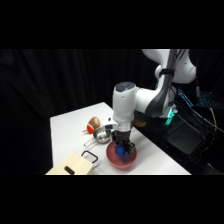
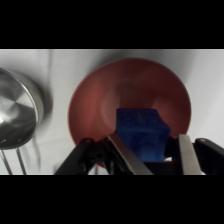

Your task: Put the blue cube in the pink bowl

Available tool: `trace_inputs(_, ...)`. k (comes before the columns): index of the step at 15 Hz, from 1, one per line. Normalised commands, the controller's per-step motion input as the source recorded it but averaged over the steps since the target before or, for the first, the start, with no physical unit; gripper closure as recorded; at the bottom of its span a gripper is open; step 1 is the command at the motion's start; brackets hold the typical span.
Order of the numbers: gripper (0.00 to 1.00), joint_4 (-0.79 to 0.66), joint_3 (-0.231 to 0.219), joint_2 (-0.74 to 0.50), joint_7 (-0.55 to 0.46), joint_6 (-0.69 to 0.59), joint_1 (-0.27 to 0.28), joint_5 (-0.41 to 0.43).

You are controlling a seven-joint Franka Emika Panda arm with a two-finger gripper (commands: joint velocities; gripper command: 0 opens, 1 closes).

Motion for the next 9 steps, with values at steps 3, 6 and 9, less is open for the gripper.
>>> trace_inputs(3,0.0,0.13,-0.09,0.02,-0.07,-0.02,0.046,0.005)
trace_inputs(6,0.0,0.07,-0.075,-0.15,-0.06,-0.16,0.044,0.003)
trace_inputs(9,0.0,0.0,-0.048,-0.34,-0.04,-0.31,0.046,0.005)
